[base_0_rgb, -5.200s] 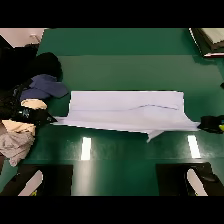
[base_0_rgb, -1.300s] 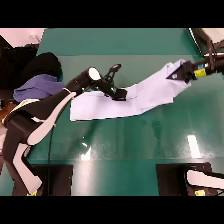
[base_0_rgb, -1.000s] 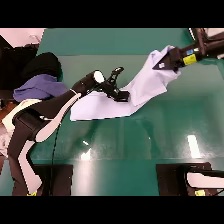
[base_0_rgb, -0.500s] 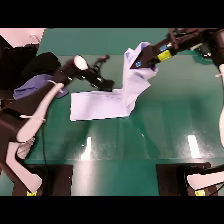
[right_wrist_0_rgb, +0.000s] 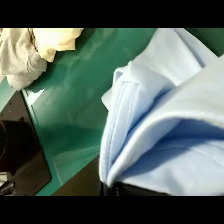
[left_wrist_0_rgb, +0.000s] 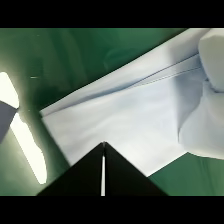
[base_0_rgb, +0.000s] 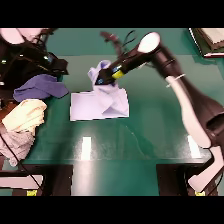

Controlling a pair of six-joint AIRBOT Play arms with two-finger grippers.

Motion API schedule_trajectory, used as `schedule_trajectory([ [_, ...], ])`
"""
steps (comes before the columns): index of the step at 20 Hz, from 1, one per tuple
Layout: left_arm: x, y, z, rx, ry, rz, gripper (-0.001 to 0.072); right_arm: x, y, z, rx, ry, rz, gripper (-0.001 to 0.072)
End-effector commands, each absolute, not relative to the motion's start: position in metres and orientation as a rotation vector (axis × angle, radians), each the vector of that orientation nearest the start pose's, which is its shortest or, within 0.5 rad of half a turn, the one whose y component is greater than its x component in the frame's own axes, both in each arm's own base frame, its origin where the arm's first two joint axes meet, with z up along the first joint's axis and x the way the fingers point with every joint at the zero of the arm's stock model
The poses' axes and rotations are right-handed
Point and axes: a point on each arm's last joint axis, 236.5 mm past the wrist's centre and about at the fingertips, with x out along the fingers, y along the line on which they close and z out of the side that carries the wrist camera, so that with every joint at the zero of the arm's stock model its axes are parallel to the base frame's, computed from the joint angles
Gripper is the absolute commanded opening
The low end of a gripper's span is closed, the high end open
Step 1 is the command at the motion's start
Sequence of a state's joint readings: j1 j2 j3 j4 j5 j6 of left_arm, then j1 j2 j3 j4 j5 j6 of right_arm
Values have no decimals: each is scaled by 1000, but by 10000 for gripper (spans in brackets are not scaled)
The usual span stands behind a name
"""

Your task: Fold the shirts.

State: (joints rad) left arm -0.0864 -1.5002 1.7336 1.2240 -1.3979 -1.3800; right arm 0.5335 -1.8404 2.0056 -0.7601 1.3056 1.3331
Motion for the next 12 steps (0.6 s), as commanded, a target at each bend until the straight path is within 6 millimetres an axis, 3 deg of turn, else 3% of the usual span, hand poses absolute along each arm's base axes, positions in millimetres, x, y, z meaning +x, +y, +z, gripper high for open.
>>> schedule_trajectory([
  [1,438,-96,142,-25,1099,-408,23,379,489,86,140,968,1211,461],
  [2,437,-97,143,-28,1097,-411,23,374,508,85,163,945,1226,611],
  [3,437,-97,143,-27,1099,-412,22,361,521,91,149,936,1270,607],
  [5,431,-95,140,-20,1127,-414,23,344,513,98,63,946,1314,576],
  [6,426,-95,138,-16,1148,-420,23,343,493,90,0,984,1290,552],
  [8,420,-95,136,7,1168,-440,22,341,435,63,-94,1126,1200,552],
  [12,418,-97,125,-5,1194,-444,23,345,328,18,39,1342,979,553],
])
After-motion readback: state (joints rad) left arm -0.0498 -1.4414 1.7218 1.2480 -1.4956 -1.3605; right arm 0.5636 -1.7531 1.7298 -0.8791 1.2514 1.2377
